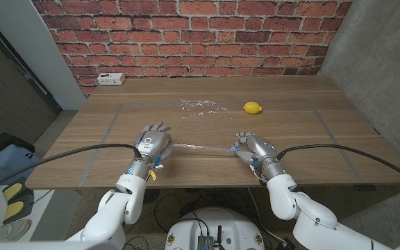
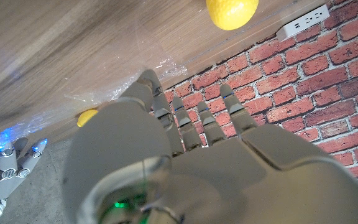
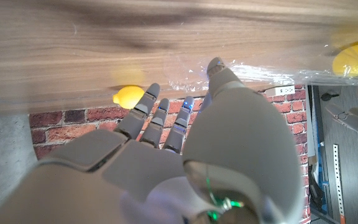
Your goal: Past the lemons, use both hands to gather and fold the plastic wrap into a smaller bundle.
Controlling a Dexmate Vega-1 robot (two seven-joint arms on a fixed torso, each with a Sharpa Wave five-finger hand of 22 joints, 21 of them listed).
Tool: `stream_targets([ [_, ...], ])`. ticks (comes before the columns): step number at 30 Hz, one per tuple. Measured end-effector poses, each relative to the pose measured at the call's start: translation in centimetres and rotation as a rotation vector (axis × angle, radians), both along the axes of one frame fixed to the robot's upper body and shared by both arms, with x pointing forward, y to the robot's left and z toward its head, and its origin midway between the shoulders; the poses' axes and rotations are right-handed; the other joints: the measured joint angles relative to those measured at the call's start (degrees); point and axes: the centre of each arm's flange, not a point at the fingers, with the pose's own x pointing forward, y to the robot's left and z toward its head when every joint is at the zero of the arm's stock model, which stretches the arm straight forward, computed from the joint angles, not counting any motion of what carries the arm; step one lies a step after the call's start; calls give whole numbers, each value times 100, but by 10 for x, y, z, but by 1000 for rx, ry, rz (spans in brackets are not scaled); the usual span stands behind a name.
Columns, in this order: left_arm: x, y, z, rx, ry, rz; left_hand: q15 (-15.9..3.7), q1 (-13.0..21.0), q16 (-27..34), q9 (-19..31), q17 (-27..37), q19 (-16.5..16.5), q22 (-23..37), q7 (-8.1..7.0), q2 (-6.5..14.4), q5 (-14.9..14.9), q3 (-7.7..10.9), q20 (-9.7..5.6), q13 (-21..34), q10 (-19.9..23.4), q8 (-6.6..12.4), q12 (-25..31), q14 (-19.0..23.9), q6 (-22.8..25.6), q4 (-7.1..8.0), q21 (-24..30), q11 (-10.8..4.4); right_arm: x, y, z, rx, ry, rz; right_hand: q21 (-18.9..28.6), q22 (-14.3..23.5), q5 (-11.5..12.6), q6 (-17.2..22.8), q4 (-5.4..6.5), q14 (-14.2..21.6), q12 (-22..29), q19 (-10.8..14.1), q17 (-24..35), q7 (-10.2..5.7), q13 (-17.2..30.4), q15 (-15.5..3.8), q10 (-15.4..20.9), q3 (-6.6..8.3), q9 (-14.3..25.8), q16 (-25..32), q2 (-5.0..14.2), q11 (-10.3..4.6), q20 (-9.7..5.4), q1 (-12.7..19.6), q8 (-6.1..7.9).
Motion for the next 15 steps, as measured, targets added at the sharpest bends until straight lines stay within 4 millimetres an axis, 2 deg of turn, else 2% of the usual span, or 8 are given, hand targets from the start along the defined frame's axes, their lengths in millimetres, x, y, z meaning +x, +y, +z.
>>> stream_targets([
  [15, -17, 0, 14, -13, -60, -49, 10, 76, 0, 4, 1, -20, 0, 2, -35, 18, -32, -19, 27, 33, 0, 0, -52, -2, -31, 0, -33, -19, -8, 8, 45, -86, -54, 0, 0, -3, 43, 0, 0, -27, 0, 0, 0, 0, 0, 20, -75, 26, 0, -1, -20, 0, 0, 7],
])
